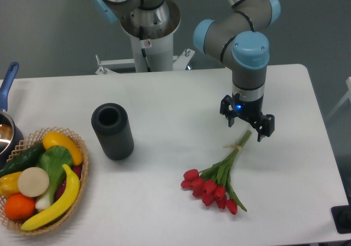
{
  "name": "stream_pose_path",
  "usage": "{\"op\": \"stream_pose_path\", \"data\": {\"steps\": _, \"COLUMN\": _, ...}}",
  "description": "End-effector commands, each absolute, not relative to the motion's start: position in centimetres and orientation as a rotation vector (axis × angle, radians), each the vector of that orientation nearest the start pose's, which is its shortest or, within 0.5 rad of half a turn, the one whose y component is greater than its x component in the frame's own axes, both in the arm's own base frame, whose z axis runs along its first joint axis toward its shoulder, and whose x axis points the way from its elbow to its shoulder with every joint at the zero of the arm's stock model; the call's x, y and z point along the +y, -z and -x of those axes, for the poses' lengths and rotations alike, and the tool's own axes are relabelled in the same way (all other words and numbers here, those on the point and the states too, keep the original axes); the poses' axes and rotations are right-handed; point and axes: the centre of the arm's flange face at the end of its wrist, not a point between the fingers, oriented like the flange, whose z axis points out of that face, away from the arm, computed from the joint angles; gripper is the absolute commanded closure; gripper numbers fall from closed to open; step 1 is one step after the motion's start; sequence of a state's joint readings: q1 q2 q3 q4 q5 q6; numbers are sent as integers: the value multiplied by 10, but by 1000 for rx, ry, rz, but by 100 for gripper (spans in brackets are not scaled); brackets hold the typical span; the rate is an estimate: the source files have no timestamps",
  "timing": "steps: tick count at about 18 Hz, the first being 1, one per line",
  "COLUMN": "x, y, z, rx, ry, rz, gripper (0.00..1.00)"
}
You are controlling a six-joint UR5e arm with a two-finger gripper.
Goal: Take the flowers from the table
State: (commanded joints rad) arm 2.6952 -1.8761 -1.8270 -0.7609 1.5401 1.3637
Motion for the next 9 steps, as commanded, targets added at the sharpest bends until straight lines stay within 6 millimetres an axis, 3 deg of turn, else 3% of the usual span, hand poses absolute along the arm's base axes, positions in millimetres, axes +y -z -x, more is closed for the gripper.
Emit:
{"op": "stream_pose_path", "data": {"steps": 5, "x": 375, "y": -285, "z": 464, "rx": 370, "ry": -335, "rz": 2993, "gripper": 0}}
{"op": "stream_pose_path", "data": {"steps": 9, "x": 380, "y": -268, "z": 457, "rx": 362, "ry": -282, "rz": 2998, "gripper": 0}}
